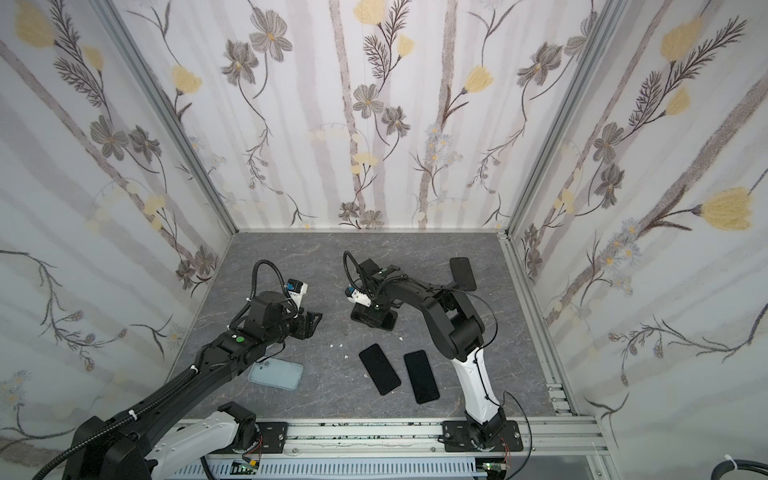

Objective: Put the phone into the phone case

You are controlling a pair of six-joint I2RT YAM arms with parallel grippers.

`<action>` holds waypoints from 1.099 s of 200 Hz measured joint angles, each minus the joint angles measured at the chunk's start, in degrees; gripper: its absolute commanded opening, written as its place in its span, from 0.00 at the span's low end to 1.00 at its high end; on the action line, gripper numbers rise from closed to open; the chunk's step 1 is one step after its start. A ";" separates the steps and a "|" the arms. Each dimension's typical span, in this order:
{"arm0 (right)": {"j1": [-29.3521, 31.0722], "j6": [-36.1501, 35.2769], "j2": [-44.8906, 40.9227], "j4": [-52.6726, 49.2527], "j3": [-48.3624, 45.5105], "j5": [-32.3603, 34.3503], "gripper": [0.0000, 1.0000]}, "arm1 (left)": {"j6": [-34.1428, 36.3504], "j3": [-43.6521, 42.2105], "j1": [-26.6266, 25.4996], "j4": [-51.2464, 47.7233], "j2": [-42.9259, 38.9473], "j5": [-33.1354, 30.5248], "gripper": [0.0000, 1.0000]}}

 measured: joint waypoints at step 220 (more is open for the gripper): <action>-20.48 29.46 9.88 0.48 23.69 8.76 1.00 | -0.02 0.68 0.44 0.39 1.27 -1.55 0.65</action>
